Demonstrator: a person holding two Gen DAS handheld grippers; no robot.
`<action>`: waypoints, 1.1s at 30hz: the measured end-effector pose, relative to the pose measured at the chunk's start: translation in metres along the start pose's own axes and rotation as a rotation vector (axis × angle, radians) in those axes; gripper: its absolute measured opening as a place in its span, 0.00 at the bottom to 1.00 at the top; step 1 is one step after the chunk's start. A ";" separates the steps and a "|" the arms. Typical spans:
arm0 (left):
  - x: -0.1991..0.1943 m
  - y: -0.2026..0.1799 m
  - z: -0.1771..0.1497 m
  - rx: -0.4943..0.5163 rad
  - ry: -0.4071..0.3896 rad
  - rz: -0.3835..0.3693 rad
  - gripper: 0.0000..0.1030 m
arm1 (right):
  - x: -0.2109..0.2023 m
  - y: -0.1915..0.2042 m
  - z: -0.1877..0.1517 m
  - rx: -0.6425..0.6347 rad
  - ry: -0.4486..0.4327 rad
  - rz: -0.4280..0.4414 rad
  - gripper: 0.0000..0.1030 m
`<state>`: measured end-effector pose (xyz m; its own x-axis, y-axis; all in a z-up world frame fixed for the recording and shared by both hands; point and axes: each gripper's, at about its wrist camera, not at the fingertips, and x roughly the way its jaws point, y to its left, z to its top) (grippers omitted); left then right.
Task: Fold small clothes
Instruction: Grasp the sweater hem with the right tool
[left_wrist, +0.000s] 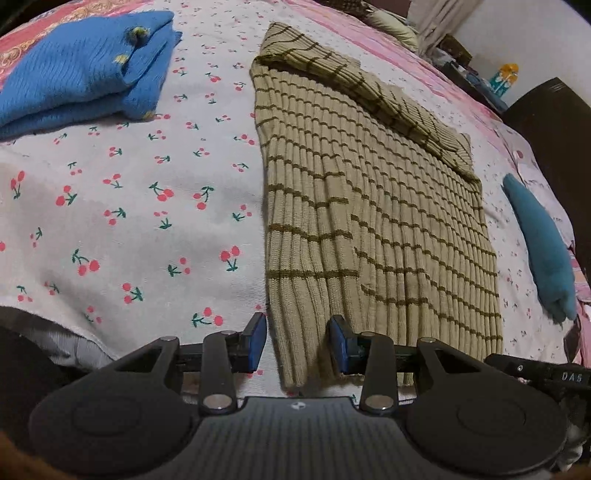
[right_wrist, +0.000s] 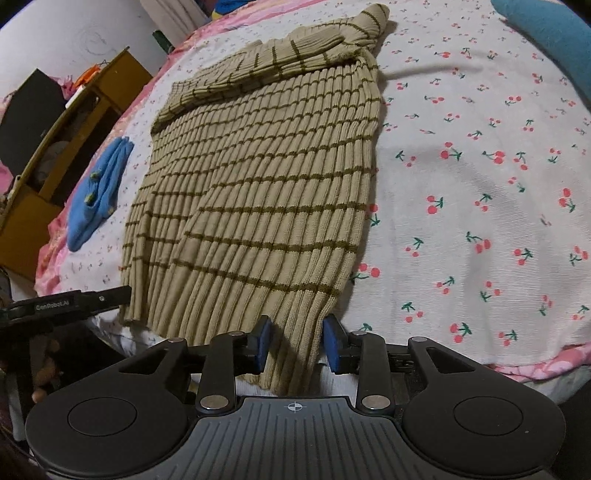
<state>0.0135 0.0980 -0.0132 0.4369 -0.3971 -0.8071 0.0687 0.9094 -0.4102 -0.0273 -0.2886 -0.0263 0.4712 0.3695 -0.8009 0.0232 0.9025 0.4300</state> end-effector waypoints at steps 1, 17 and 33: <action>0.000 0.000 0.000 -0.002 0.001 -0.001 0.40 | 0.000 -0.002 0.000 0.010 0.000 0.015 0.23; -0.021 0.018 0.001 -0.066 -0.016 -0.021 0.17 | -0.071 -0.069 0.017 0.265 -0.249 0.046 0.05; -0.009 0.012 -0.001 -0.124 -0.042 -0.060 0.26 | -0.056 -0.068 0.010 0.258 -0.213 0.032 0.05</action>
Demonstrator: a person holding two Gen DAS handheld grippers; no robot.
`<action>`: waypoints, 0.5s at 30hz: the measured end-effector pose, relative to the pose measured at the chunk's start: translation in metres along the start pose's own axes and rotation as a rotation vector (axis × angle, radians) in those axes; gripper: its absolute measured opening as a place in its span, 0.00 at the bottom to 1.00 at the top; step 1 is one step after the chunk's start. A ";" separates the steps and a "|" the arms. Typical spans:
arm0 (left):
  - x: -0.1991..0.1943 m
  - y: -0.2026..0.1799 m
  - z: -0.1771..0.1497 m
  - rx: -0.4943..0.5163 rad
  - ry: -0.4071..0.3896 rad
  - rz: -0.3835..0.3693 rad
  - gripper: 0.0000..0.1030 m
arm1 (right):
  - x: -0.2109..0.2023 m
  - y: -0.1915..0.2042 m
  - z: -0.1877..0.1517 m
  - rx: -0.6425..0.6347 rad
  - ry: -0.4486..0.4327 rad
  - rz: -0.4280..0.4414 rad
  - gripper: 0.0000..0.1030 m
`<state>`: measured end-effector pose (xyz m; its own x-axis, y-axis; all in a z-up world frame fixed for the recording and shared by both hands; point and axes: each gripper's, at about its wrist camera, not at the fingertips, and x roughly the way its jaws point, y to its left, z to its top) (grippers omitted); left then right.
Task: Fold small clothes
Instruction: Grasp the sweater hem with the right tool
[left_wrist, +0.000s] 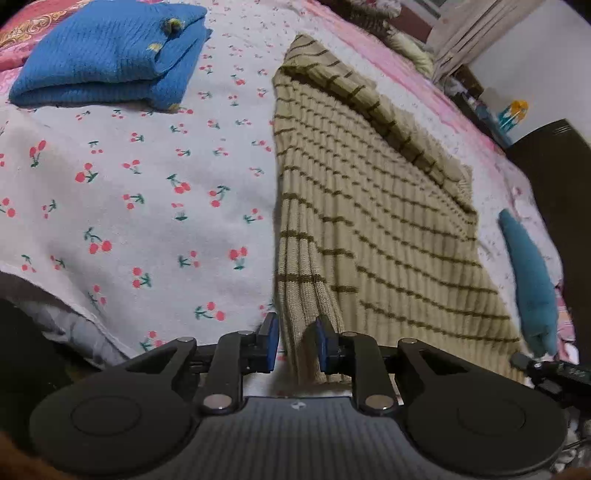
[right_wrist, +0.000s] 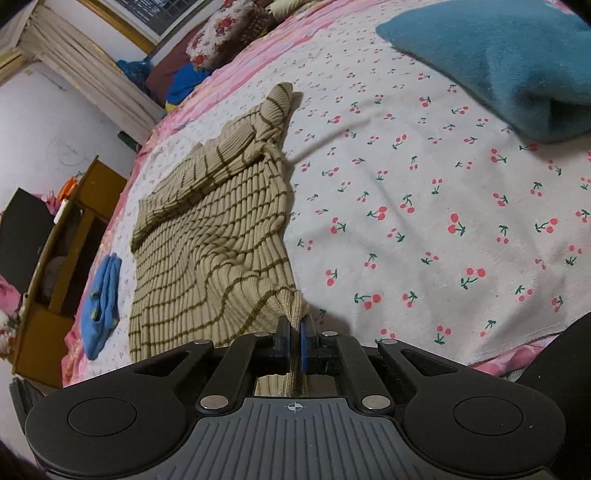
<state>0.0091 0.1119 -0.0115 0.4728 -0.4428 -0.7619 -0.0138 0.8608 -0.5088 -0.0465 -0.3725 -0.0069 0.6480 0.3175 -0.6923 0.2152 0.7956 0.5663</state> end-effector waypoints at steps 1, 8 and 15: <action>0.000 -0.001 0.000 0.003 -0.001 -0.007 0.26 | 0.001 0.000 0.000 0.000 0.002 -0.002 0.05; 0.003 -0.001 -0.002 -0.008 0.005 -0.019 0.27 | 0.001 -0.004 0.000 0.018 0.003 0.006 0.05; -0.004 0.003 0.000 -0.045 -0.037 -0.063 0.27 | 0.003 -0.004 -0.001 0.022 0.011 0.010 0.05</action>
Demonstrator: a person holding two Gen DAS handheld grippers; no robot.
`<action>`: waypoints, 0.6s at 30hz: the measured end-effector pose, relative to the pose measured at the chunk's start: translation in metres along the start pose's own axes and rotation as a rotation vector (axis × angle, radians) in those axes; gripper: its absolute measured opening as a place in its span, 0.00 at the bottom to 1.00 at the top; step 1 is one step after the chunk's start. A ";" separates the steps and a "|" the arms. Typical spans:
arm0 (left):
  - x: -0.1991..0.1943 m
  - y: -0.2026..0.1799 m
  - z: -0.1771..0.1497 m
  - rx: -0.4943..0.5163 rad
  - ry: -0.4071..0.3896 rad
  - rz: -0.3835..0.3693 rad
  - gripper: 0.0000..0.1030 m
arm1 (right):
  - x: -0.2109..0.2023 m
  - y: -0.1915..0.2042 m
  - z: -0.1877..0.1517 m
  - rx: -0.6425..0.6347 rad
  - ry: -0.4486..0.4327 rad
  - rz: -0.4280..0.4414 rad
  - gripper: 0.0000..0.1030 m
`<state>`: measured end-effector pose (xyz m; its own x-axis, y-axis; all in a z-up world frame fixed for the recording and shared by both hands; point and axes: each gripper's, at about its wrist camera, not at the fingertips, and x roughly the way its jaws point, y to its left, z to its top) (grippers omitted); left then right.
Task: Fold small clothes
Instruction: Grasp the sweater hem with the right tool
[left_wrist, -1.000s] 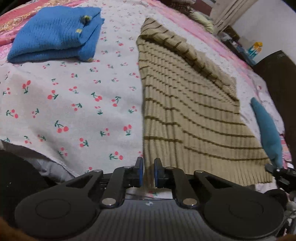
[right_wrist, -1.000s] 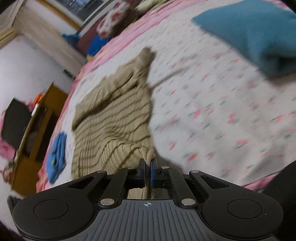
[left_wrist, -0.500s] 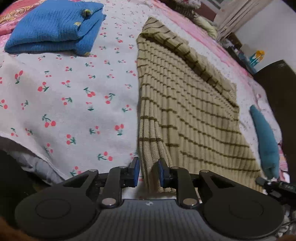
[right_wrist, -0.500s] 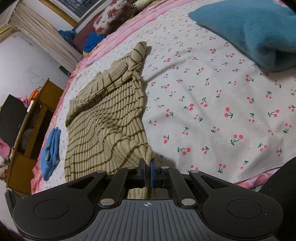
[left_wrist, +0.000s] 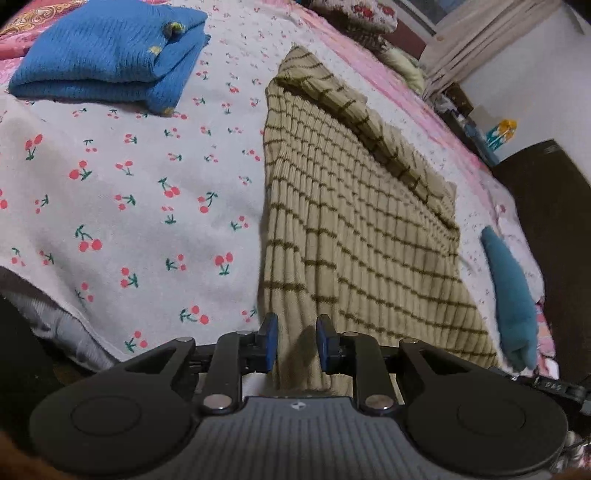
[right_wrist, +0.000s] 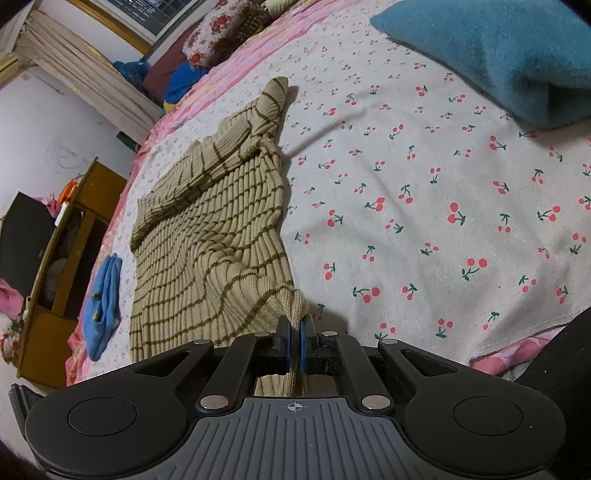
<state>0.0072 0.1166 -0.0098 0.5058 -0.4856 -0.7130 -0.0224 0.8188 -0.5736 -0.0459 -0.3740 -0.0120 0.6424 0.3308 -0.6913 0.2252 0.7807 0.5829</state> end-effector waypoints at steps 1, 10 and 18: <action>0.001 0.000 0.001 0.000 0.005 0.003 0.27 | 0.000 0.000 0.000 0.001 0.000 0.001 0.05; 0.013 0.000 -0.002 0.010 0.039 0.071 0.27 | 0.001 -0.001 0.000 0.005 0.002 0.005 0.05; 0.013 -0.004 -0.003 0.019 0.043 0.049 0.13 | 0.001 -0.001 -0.001 0.004 0.001 0.016 0.05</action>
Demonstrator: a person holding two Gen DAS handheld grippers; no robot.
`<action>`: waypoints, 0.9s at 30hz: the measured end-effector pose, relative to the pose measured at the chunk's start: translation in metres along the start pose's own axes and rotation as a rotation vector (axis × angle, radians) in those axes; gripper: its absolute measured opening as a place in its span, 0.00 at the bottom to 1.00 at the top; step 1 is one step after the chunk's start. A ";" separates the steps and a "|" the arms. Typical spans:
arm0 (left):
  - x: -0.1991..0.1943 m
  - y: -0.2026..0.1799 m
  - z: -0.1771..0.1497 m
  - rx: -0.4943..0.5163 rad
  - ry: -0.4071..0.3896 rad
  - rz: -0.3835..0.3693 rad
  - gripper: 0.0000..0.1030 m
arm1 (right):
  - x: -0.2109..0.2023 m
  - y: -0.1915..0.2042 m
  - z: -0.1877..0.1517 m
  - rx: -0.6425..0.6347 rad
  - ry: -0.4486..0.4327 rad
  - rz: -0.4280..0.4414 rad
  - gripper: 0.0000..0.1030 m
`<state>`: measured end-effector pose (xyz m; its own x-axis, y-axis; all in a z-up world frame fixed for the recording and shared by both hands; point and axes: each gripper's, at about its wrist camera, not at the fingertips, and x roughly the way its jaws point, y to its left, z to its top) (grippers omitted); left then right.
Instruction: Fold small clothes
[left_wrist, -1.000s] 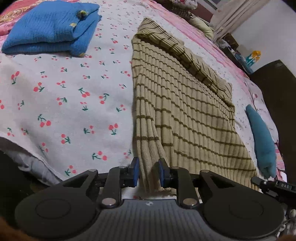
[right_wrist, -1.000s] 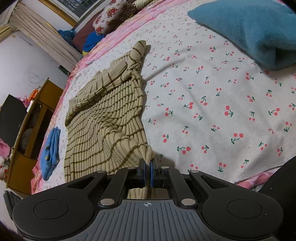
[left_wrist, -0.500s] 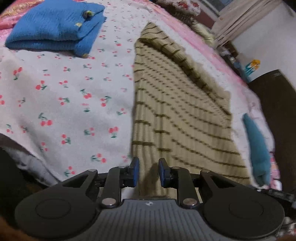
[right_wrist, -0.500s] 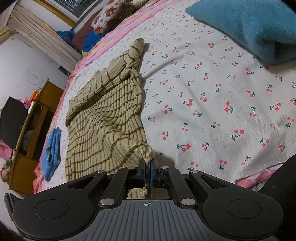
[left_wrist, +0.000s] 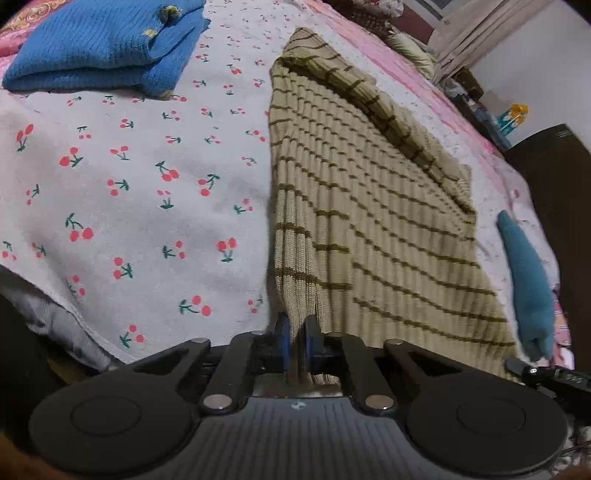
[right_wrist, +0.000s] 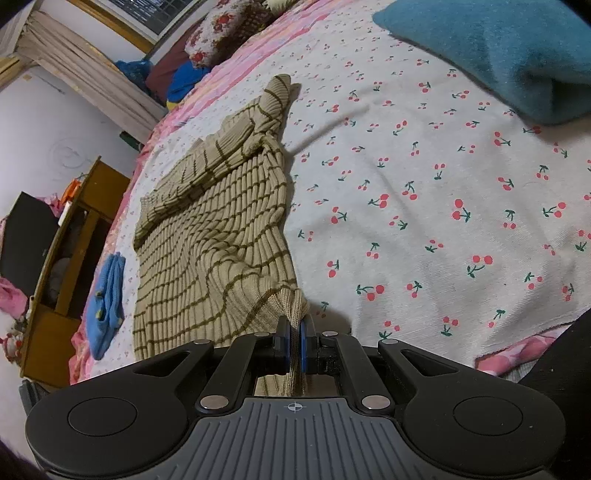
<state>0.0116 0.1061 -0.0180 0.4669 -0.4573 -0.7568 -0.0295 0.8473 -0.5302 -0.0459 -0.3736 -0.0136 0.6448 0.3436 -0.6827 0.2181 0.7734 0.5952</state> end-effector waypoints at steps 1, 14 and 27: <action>-0.003 0.000 0.001 -0.002 -0.004 -0.015 0.13 | 0.000 0.000 0.000 0.001 0.000 0.003 0.05; -0.064 0.004 0.052 -0.179 -0.227 -0.359 0.11 | -0.030 0.014 0.016 0.085 -0.132 0.224 0.05; -0.064 -0.007 0.123 -0.208 -0.392 -0.504 0.08 | -0.025 0.051 0.080 0.103 -0.268 0.363 0.05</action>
<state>0.0909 0.1632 0.0811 0.7535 -0.6182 -0.2238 0.1246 0.4685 -0.8746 0.0080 -0.3852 0.0680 0.8563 0.4227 -0.2967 0.0057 0.5668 0.8238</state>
